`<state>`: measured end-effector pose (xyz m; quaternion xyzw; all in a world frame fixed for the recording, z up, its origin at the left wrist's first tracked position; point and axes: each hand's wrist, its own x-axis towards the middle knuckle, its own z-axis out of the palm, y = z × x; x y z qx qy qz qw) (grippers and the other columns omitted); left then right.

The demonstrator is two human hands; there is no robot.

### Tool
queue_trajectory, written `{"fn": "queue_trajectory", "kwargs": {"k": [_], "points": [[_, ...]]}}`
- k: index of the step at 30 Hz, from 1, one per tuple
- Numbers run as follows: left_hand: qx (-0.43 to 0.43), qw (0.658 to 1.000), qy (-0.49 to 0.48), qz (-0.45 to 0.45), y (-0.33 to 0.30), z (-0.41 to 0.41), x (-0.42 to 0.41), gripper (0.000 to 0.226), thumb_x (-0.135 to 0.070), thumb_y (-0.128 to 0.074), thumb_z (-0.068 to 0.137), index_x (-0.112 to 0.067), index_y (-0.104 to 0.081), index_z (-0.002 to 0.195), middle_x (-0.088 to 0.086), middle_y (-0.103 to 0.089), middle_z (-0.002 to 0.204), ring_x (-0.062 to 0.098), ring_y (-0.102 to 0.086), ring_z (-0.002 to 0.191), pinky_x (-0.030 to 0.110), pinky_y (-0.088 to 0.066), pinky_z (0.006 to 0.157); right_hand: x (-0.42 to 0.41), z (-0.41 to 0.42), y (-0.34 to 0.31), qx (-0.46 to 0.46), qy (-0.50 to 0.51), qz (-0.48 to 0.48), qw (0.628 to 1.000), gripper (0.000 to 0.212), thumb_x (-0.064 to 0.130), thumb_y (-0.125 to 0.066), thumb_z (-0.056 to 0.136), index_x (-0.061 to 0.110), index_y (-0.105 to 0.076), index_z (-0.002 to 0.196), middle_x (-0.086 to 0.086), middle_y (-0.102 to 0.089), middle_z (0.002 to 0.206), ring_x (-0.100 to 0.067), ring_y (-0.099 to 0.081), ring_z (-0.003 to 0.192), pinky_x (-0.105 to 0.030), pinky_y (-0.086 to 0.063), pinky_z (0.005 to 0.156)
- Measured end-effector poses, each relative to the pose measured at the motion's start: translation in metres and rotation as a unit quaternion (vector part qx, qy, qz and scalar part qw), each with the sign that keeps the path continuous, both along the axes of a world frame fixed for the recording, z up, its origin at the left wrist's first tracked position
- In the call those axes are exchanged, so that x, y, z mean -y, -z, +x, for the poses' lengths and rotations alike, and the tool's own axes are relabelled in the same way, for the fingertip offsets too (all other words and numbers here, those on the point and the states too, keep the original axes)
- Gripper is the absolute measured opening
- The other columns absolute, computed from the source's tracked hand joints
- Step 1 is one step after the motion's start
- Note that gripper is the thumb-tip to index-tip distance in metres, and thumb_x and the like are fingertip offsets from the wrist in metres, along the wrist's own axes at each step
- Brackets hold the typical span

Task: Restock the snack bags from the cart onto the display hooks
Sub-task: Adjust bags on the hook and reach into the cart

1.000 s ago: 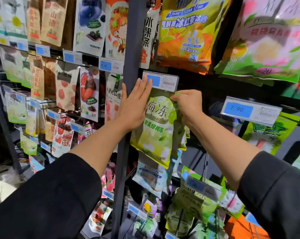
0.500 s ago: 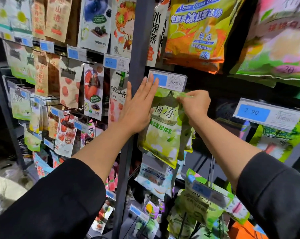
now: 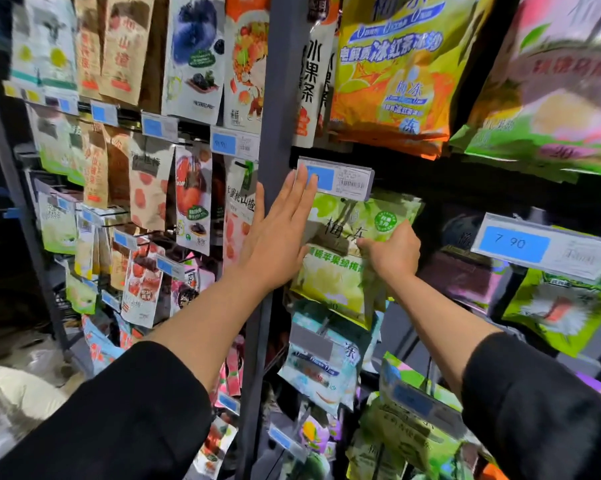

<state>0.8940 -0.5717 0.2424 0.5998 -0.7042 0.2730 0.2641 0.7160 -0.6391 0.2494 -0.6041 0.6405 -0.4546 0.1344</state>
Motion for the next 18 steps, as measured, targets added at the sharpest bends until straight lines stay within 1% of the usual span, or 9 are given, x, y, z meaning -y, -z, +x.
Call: {"fn": "queue_trajectory", "kwargs": {"k": [3, 5, 6, 9, 12, 15, 18], "points": [[0.006, 1.0, -0.001, -0.006, 0.002, 0.0, 0.0, 0.102, -0.024, -0.067, 0.085, -0.011, 0.011, 0.15, 0.008, 0.014, 0.16, 0.02, 0.011, 0.148, 0.051, 0.014, 0.113, 0.001, -0.005, 0.004, -0.001, -0.011, -0.017, 1.0, 0.066, 0.03, -0.079, 0.078, -0.002, -0.042, 0.123, -0.022, -0.056, 0.123, -0.039, -0.053, 0.113, -0.04, -0.043, 0.079], [0.004, 1.0, 0.001, -0.002, 0.001, -0.001, 0.0, 0.099, -0.024, -0.065, 0.086, -0.01, 0.009, 0.15, 0.009, 0.011, 0.16, 0.021, 0.011, 0.148, 0.051, 0.013, 0.114, 0.0, -0.007, 0.005, 0.002, -0.016, -0.026, 1.0, 0.071, 0.028, -0.077, 0.081, -0.003, -0.038, 0.131, -0.023, -0.054, 0.127, -0.038, -0.051, 0.117, -0.041, -0.044, 0.086], [0.0, 1.0, 0.003, -0.001, 0.002, -0.002, 0.0, 0.099, -0.025, -0.065, 0.086, -0.01, 0.009, 0.15, 0.009, 0.011, 0.161, 0.021, 0.011, 0.148, 0.051, 0.014, 0.113, 0.0, -0.009, 0.006, 0.003, -0.018, -0.031, 0.999, 0.071, 0.027, -0.076, 0.082, -0.003, -0.037, 0.133, -0.023, -0.053, 0.127, -0.038, -0.05, 0.117, -0.041, -0.043, 0.087], [-0.014, 1.0, 0.004, -0.009, 0.005, -0.004, 0.0, 0.099, -0.026, -0.065, 0.085, -0.011, 0.007, 0.151, 0.008, 0.008, 0.161, 0.02, 0.011, 0.148, 0.05, 0.014, 0.113, -0.001, -0.01, 0.009, -0.003, -0.025, -0.039, 0.999, 0.061, 0.025, -0.072, 0.086, -0.004, -0.039, 0.128, -0.021, -0.055, 0.119, -0.036, -0.052, 0.111, -0.036, -0.04, 0.08], [-0.022, 1.0, -0.006, -0.005, 0.004, -0.007, -0.001, 0.103, -0.028, -0.067, 0.085, -0.012, 0.01, 0.151, 0.007, 0.011, 0.161, 0.02, 0.012, 0.148, 0.05, 0.013, 0.113, -0.007, -0.012, 0.009, -0.019, -0.024, -0.035, 0.999, 0.053, 0.022, -0.067, 0.09, -0.004, -0.038, 0.126, -0.021, -0.056, 0.114, -0.037, -0.053, 0.109, -0.036, -0.04, 0.08], [-0.049, 0.999, -0.01, 0.016, -0.002, -0.016, -0.009, 0.102, -0.028, -0.065, 0.087, -0.014, 0.013, 0.151, 0.004, 0.016, 0.16, 0.021, 0.013, 0.148, 0.051, 0.011, 0.115, -0.019, -0.018, 0.008, -0.028, -0.01, -0.013, 0.999, 0.043, 0.017, -0.062, 0.092, -0.003, -0.04, 0.123, -0.022, -0.058, 0.116, -0.037, -0.055, 0.108, -0.033, -0.038, 0.076], [-0.095, 0.995, -0.001, 0.036, -0.001, -0.029, -0.023, 0.098, -0.022, -0.065, 0.088, -0.015, 0.008, 0.152, 0.003, 0.011, 0.161, 0.021, 0.01, 0.148, 0.051, 0.005, 0.117, -0.035, -0.033, 0.007, 0.007, -0.015, 0.021, 1.0, 0.047, 0.018, -0.066, 0.089, -0.001, -0.041, 0.124, -0.022, -0.058, 0.12, -0.038, -0.056, 0.111, -0.036, -0.043, 0.081]]}}
